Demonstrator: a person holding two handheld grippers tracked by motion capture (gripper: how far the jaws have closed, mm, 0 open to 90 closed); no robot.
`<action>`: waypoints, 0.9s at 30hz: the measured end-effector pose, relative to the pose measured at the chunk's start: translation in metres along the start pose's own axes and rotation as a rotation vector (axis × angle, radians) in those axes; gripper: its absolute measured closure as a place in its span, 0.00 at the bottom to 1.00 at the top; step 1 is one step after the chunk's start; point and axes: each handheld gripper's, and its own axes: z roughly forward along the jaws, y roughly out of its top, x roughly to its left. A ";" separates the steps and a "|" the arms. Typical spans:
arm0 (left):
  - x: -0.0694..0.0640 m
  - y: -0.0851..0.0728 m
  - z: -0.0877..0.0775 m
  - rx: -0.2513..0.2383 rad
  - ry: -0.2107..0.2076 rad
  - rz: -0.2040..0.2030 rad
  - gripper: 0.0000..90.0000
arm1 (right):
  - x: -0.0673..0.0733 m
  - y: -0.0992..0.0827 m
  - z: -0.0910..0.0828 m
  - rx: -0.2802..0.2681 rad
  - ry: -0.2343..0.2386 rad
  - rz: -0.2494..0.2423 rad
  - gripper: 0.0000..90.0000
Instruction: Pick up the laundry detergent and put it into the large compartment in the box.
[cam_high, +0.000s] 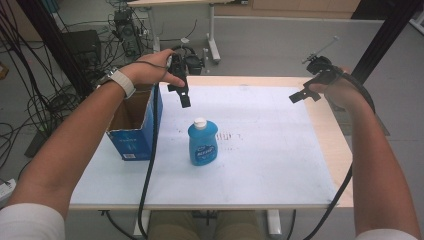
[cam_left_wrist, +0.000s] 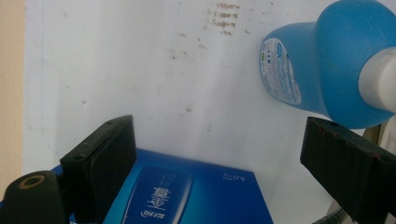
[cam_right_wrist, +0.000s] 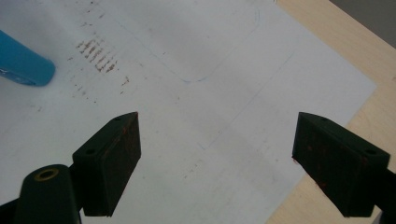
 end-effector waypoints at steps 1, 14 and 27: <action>0.000 -0.001 -0.001 -0.002 0.000 -0.002 0.12 | 0.000 0.000 0.000 0.002 -0.001 -0.002 0.17; -0.001 0.001 -0.001 0.005 0.004 -0.024 0.09 | 0.000 -0.001 -0.001 0.000 -0.001 -0.001 0.17; -0.002 -0.003 -0.004 -0.003 0.006 -0.039 0.08 | -0.001 -0.001 0.003 0.003 0.000 -0.002 0.17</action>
